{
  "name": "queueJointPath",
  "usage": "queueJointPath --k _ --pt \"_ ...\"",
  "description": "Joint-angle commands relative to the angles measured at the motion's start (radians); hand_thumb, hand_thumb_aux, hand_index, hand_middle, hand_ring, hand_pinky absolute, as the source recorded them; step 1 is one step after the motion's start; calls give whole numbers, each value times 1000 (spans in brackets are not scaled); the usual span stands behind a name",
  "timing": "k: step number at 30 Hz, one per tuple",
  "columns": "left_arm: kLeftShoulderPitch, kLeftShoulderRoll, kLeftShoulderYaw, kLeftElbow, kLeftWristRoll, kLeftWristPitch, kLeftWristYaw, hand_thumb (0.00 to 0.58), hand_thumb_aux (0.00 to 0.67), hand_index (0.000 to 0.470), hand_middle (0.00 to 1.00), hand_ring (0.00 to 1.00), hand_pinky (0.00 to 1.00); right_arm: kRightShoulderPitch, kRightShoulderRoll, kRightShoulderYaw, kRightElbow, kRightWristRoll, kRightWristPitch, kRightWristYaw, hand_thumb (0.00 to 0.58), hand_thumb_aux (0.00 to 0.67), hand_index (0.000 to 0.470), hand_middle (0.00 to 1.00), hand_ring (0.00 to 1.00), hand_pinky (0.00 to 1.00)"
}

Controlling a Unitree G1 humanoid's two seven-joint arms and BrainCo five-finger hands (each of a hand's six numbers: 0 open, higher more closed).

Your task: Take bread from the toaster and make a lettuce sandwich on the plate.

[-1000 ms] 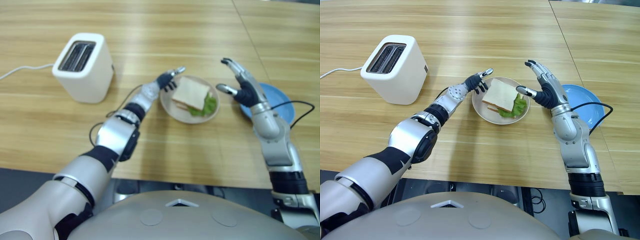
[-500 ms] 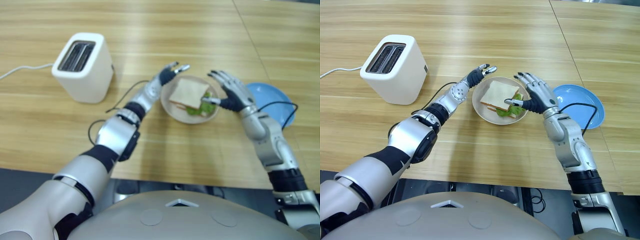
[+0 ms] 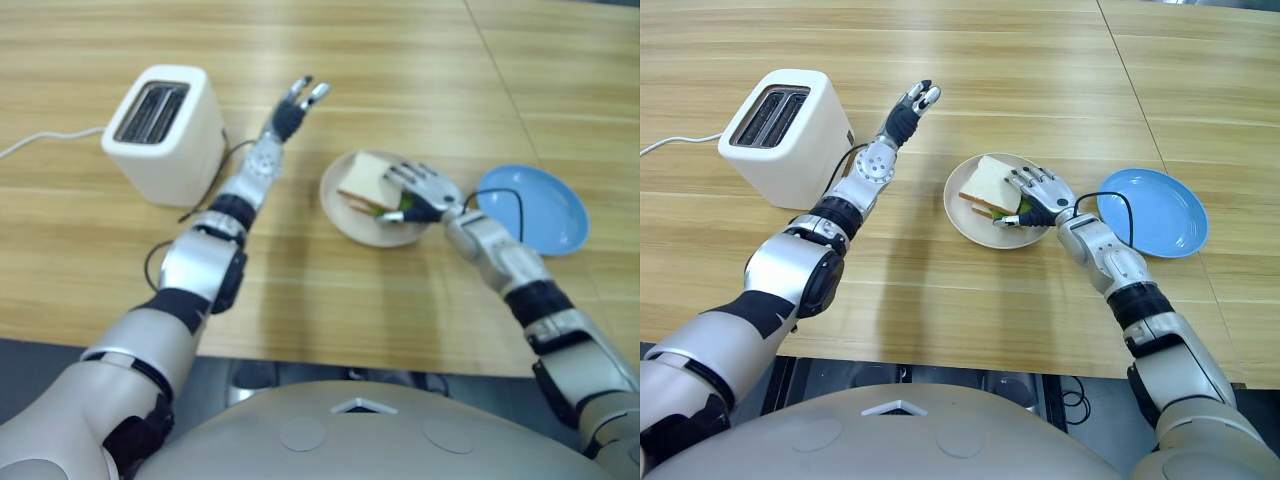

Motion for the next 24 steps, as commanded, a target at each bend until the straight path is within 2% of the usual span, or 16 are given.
queueJointPath --k 1,14,18,24 --pt "65 30 19 -16 -28 2 -5 0 0 0 0 0 0 49 -31 47 5 -21 9 12 0 0 0 8 8 8" --pt "177 72 25 -58 -51 -12 8 0 0 0 0 0 0 197 -63 25 -249 18 35 41 0 0 0 8 8 8" --pt "200 80 26 -71 -50 -17 19 0 0 0 0 0 0 219 -58 -72 -360 75 26 -60 0 0 0 8 8 8" --pt "240 93 35 -133 -61 -74 39 0 0 0 0 0 0 284 -30 -322 -574 270 -38 -210 0 0 0 0 0 0"
